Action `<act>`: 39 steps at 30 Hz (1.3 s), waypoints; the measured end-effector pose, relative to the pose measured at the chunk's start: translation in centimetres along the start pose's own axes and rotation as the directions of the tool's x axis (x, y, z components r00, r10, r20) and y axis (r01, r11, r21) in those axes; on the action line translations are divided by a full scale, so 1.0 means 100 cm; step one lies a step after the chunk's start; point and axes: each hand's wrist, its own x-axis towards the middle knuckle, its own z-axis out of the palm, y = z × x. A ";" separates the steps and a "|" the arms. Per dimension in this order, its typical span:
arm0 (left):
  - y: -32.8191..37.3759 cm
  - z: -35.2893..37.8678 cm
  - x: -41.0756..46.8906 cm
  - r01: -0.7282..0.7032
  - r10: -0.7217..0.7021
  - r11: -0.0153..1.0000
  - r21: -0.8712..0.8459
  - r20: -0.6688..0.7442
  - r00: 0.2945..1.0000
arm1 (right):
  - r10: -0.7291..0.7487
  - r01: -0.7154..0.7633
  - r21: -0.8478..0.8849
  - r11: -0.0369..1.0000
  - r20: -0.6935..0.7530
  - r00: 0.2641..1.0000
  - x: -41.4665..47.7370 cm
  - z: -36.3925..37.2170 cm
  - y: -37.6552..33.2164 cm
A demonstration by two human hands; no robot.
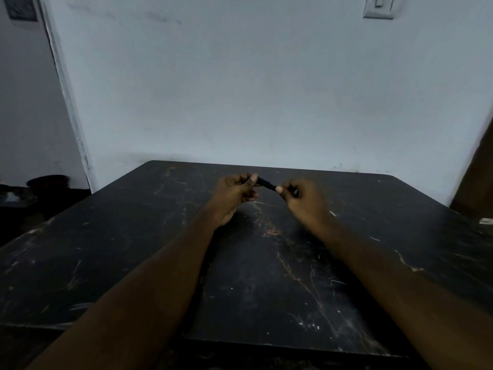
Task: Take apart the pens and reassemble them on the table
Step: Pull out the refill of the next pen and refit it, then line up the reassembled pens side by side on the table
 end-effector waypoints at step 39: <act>-0.012 0.002 0.013 -0.065 0.155 0.694 0.717 -0.061 0.986 | 0.315 -0.212 -0.399 0.892 0.211 0.925 0.013 -0.051 0.034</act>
